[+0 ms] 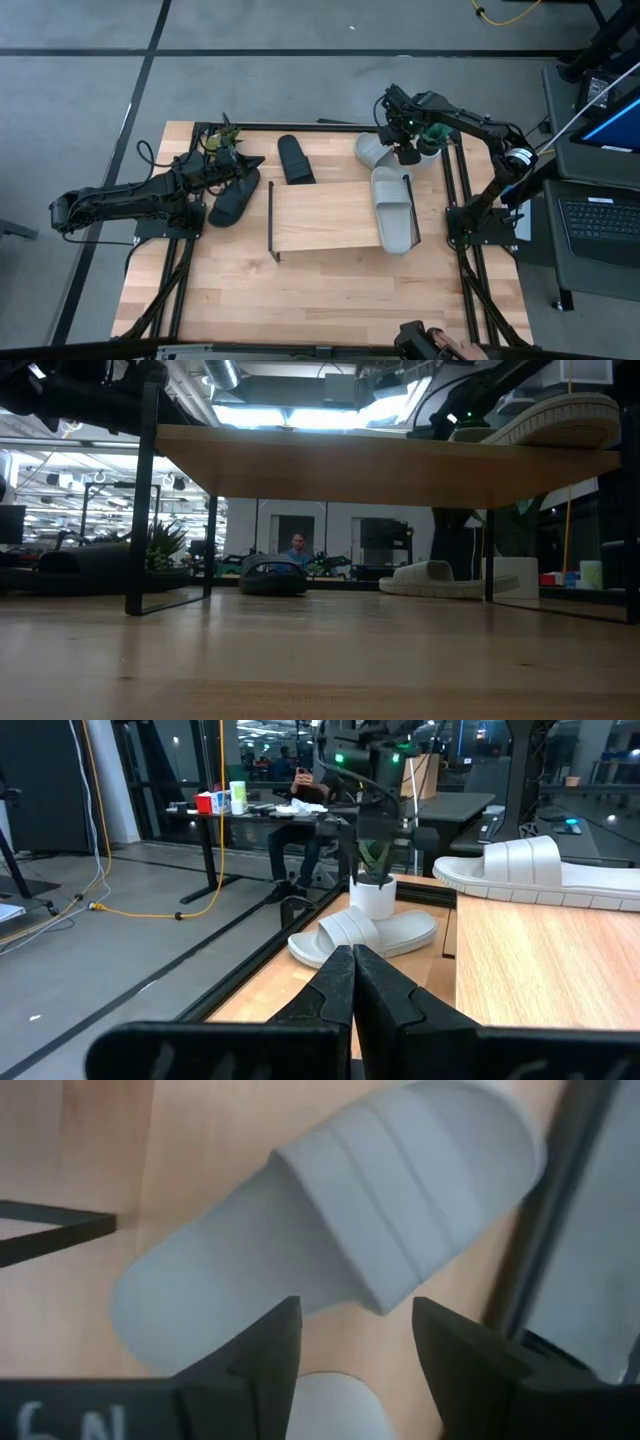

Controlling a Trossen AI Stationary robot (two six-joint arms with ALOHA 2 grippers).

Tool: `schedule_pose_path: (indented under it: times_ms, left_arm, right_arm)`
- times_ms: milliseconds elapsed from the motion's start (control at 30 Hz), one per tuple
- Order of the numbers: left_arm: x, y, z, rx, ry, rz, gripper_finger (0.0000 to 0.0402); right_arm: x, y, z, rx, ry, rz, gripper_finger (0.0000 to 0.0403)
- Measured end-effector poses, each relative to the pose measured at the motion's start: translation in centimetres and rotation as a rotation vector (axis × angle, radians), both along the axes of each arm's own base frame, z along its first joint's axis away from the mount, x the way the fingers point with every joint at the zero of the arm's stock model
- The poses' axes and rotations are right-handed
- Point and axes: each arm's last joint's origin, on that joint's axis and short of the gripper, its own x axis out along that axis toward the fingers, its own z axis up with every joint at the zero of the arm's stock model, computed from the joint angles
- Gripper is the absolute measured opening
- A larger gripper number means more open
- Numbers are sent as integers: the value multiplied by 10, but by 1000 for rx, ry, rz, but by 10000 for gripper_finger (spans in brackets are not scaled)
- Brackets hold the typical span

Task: Pick and place slides into the shelf
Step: Put the top gray slide on the shelf

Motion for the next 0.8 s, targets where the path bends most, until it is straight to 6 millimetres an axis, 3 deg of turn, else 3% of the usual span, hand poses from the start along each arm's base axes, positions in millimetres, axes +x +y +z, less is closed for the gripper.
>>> schedule_pose_path:
  times_ms: [167,633,800]
  left_arm:
    - [0,0,0,0,0,0,0]
    - [0,0,0,0,1,0,0]
    - [0,0,0,1,1,1,0]
  right_arm:
    - [2,-2,-13,-35,-35,-5,192]
    - [7,-2,-15,-79,-54,83,192]
    - [10,-5,-25,-58,-34,83,192]
